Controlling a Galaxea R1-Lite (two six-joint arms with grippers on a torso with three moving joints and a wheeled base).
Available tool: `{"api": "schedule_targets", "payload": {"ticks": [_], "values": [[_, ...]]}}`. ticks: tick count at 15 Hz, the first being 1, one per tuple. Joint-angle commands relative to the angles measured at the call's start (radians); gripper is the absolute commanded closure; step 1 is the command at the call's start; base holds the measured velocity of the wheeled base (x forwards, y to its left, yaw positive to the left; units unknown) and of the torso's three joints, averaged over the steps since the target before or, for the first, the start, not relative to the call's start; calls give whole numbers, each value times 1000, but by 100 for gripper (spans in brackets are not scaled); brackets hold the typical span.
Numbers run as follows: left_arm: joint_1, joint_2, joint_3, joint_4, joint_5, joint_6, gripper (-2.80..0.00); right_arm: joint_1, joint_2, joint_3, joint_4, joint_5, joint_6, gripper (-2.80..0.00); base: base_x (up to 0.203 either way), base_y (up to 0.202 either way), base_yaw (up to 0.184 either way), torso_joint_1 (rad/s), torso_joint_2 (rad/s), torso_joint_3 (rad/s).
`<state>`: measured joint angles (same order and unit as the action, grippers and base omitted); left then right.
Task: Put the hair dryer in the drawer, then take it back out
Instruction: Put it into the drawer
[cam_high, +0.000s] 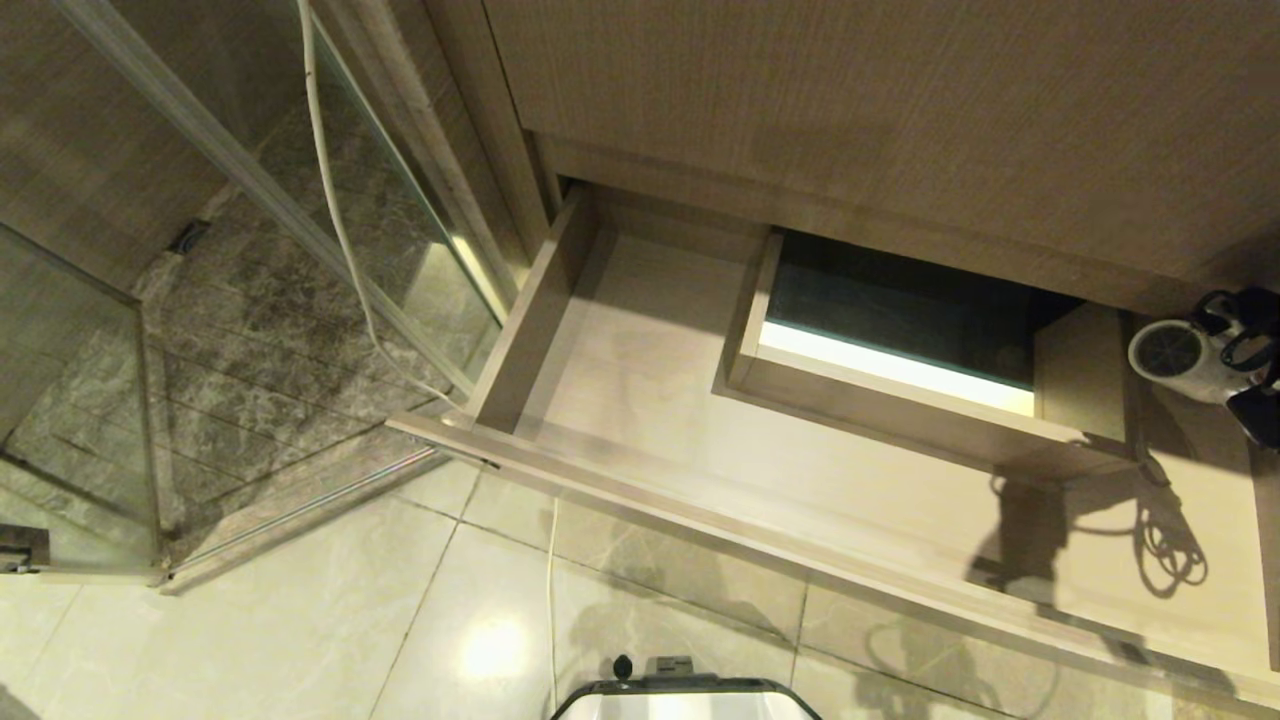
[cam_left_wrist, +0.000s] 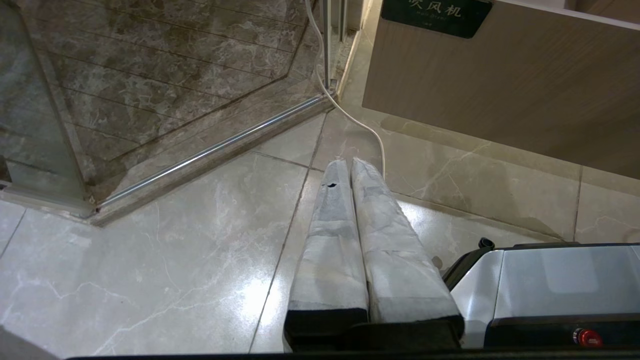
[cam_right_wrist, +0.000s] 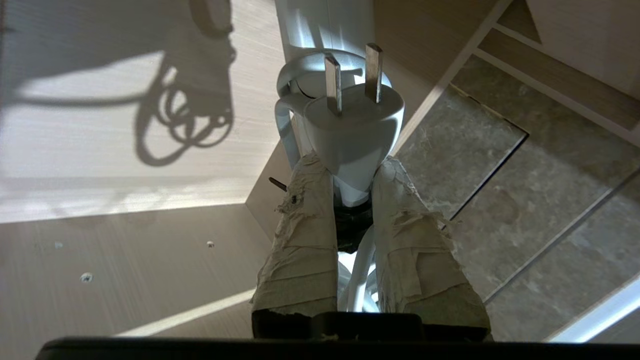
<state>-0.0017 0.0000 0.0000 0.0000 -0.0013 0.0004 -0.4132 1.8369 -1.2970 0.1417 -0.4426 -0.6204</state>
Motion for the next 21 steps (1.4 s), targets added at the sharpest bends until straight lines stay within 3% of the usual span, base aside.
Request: {"api": "schedule_targets", "payload": {"ticks": [1,7,14,15,21], "values": [[0,0,2,0,0,0,0,1,25,-12,-5,-2,-1,0,0,0,0,0,0,0],[0,0,2,0,0,0,0,-13,71,-53,0,0,-2,0,0,0,0,0,0,0],[0,0,2,0,0,0,0,-38,82,-50,5,7,-65,0,0,0,0,0,0,0],[0,0,2,0,0,0,0,-41,82,-50,4,7,-78,-280,0,0,0,0,0,0],[0,0,0,0,0,0,0,-41,63,-38,10,16,-92,-280,0,0,0,0,0,0]]}}
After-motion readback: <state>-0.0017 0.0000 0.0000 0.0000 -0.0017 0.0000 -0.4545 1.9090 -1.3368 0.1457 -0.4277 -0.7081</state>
